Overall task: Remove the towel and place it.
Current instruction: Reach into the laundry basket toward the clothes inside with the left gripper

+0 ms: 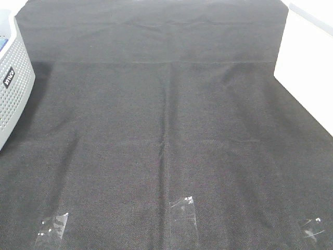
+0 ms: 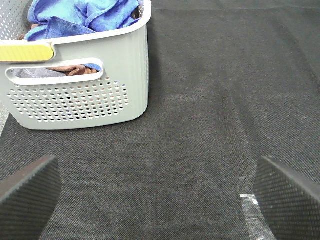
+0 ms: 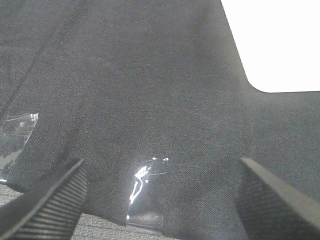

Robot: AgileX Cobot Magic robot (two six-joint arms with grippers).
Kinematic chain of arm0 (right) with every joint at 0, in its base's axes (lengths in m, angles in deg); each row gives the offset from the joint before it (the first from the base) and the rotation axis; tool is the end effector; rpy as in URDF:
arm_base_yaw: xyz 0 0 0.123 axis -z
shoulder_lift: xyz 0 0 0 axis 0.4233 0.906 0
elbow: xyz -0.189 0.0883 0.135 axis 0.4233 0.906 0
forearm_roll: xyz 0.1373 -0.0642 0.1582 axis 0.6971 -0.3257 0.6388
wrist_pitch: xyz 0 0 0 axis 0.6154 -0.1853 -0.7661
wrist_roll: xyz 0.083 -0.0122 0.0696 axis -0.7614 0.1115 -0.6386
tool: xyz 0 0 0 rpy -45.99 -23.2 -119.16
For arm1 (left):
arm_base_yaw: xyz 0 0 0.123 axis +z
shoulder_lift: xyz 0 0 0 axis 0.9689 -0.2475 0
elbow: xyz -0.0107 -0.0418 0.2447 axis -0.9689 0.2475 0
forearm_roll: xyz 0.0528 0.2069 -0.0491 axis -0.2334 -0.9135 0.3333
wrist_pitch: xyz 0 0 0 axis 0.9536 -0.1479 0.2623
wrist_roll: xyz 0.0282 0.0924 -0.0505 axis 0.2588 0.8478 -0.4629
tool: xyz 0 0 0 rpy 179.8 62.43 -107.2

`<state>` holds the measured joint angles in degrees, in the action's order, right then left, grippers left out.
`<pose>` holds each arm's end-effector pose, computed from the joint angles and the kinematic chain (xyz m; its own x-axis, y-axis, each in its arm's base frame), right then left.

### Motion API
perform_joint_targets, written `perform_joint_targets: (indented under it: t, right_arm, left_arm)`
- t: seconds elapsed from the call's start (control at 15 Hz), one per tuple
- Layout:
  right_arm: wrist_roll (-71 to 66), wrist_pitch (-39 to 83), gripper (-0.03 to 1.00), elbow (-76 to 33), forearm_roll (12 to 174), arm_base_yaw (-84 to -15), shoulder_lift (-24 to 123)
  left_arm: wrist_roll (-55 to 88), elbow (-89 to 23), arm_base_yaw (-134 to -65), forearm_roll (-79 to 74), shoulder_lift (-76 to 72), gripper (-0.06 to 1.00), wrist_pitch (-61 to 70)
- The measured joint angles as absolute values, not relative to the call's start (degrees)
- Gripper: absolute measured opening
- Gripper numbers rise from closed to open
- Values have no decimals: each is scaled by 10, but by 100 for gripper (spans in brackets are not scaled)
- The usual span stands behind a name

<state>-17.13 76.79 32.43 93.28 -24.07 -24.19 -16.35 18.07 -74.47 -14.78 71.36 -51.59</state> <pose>0.0187 0.0143 0.2379 -0.5241 -0.0681 -0.8489 -0.1379 0.9904 0.0056 0.0191 -0.0018 0.2540 -0.4417 -0.0044 -0.8972 -0.0002 1.0000 -0.0048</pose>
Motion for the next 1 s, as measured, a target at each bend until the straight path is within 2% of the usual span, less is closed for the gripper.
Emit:
perform_joint_targets:
  t: [1.0]
  right_arm:
    - [-171,768,77,324,933,-241,-242]
  left_arm:
    - [-163,181,-745,-155,714,99,-516]
